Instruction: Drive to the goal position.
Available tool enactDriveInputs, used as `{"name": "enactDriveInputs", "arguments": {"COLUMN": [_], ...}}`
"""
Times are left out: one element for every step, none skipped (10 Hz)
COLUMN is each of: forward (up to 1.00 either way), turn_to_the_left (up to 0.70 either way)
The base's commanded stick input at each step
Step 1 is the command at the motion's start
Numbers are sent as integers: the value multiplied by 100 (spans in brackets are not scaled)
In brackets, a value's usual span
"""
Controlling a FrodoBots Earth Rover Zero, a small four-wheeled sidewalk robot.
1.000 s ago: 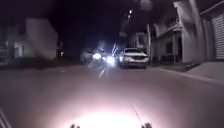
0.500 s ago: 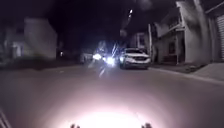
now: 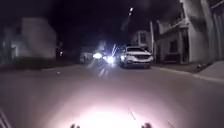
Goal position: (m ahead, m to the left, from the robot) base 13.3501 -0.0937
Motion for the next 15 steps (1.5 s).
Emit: {"name": "enactDriveInputs", "arguments": {"forward": [70,70,70,70,70,70,70,70,70,70,70,70,70,70,70], "turn_to_the_left": [0,0,13,32,34,11,0,0,0,0,0,0,0,0,0]}}
